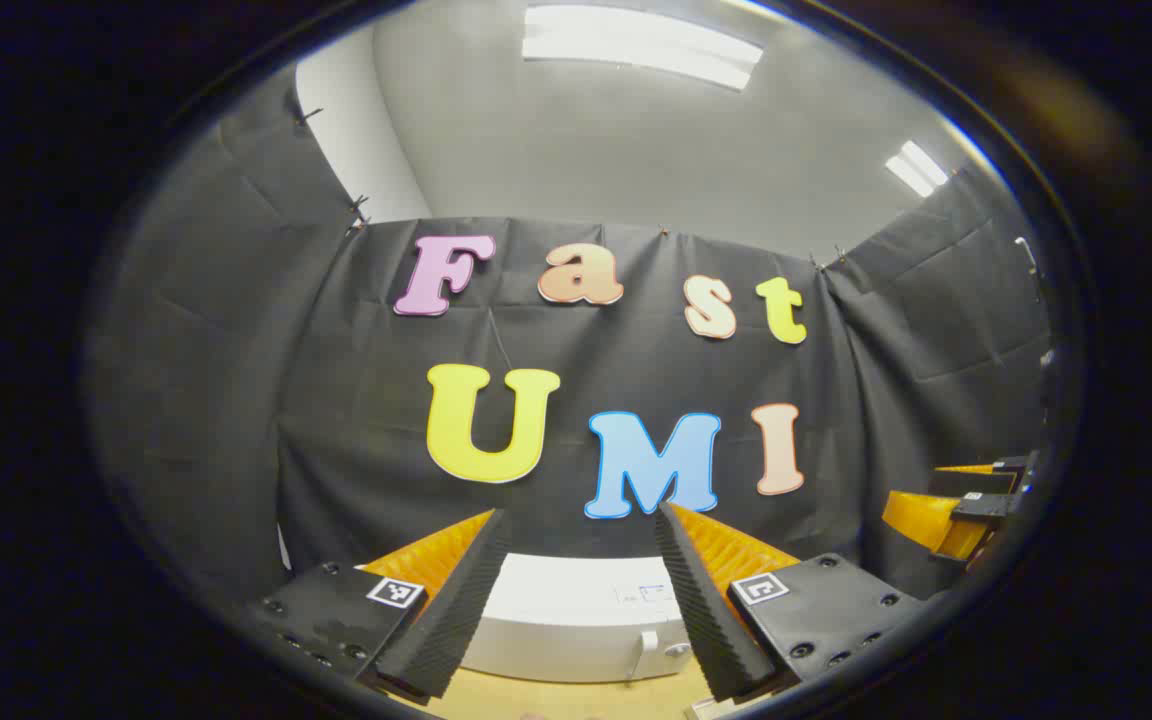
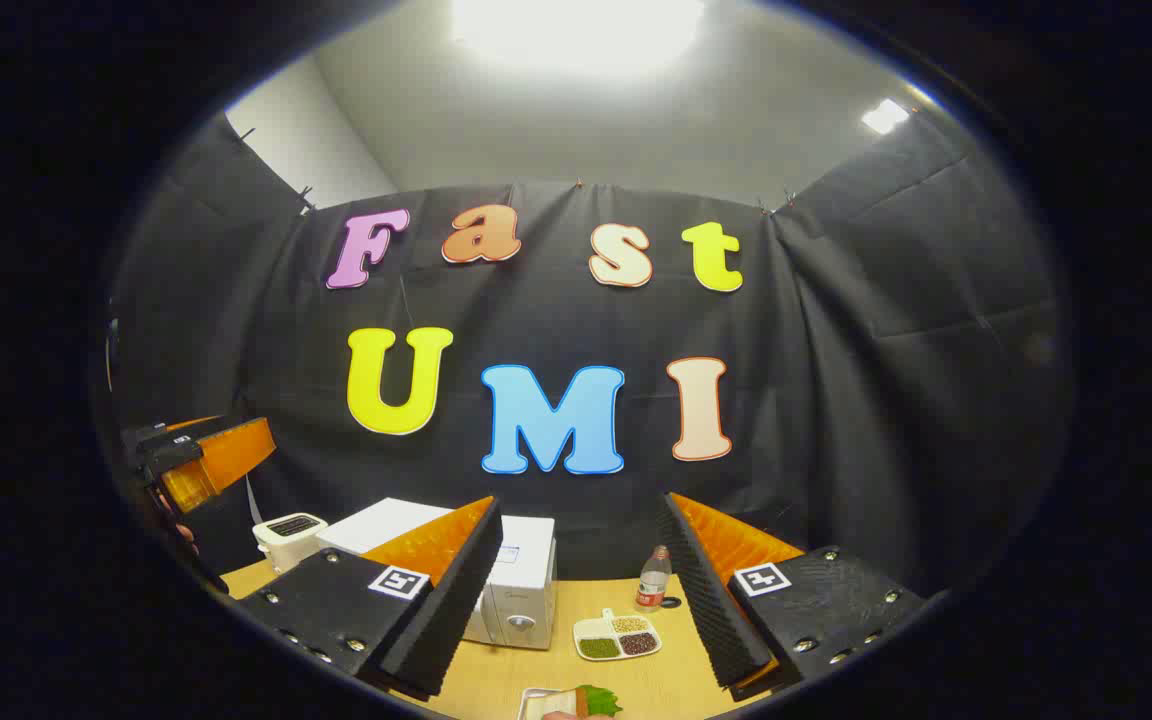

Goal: Open the microwave oven with the left hand, put the food in, and close the microwave oven.

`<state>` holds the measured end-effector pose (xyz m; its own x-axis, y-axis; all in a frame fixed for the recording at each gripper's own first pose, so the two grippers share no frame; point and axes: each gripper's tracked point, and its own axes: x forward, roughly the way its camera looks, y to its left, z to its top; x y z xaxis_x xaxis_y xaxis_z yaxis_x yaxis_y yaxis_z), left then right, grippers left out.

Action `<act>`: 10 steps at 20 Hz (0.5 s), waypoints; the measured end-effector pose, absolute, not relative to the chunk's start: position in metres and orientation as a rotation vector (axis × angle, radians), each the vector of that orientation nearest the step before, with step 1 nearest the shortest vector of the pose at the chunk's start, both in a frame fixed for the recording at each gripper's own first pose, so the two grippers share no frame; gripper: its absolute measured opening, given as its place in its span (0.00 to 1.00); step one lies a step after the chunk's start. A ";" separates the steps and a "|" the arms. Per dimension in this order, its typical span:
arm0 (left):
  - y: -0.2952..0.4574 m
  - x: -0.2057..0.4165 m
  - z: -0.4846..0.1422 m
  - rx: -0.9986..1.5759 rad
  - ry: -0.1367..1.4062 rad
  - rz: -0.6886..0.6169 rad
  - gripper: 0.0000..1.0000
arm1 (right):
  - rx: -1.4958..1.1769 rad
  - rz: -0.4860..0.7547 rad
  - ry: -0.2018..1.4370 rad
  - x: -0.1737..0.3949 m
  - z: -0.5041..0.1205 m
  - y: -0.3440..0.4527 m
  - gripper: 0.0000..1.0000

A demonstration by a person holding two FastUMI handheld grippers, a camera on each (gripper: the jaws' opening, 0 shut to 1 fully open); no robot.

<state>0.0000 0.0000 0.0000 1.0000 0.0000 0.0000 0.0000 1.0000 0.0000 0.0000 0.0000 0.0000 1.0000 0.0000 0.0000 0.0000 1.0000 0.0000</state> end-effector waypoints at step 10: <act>-0.021 -0.006 -0.012 -0.060 0.041 -0.028 0.95 | -0.003 0.003 -0.061 -0.002 0.018 -0.006 0.95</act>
